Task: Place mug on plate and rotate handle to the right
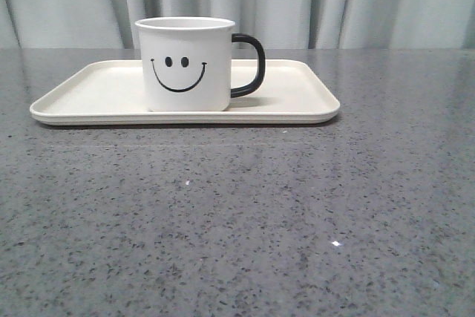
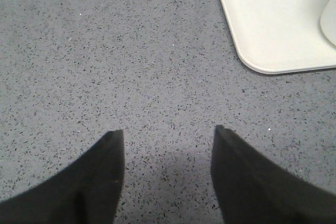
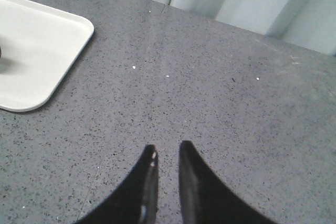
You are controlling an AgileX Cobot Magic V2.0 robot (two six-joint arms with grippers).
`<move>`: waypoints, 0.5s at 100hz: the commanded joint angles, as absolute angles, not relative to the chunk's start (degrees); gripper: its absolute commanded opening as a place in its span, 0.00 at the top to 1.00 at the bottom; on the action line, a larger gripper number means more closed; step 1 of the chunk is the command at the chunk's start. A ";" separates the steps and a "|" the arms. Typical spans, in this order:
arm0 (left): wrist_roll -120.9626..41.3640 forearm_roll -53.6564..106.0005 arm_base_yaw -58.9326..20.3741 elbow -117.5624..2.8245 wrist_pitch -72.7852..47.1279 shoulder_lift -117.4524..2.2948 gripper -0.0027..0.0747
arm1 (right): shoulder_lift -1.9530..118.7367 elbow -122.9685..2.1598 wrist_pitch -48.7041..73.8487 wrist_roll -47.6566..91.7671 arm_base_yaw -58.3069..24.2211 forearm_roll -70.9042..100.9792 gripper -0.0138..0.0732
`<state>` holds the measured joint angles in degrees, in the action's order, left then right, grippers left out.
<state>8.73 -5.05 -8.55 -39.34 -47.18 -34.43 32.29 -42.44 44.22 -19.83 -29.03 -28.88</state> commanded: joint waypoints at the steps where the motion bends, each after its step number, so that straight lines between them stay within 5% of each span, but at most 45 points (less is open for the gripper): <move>1: 9.15 -5.02 -8.31 -40.94 -43.41 -34.48 0.73 | 32.40 -43.88 42.86 -19.95 -28.83 -31.43 0.92; 15: 9.15 -5.02 -8.31 -40.94 -43.41 -34.48 0.99 | 32.40 -43.88 46.03 -19.95 -28.83 -31.43 0.92; 50: 9.15 -5.02 -8.31 -40.94 -43.41 -34.48 0.99 | 32.40 -43.88 47.43 -19.95 -28.83 -31.43 0.92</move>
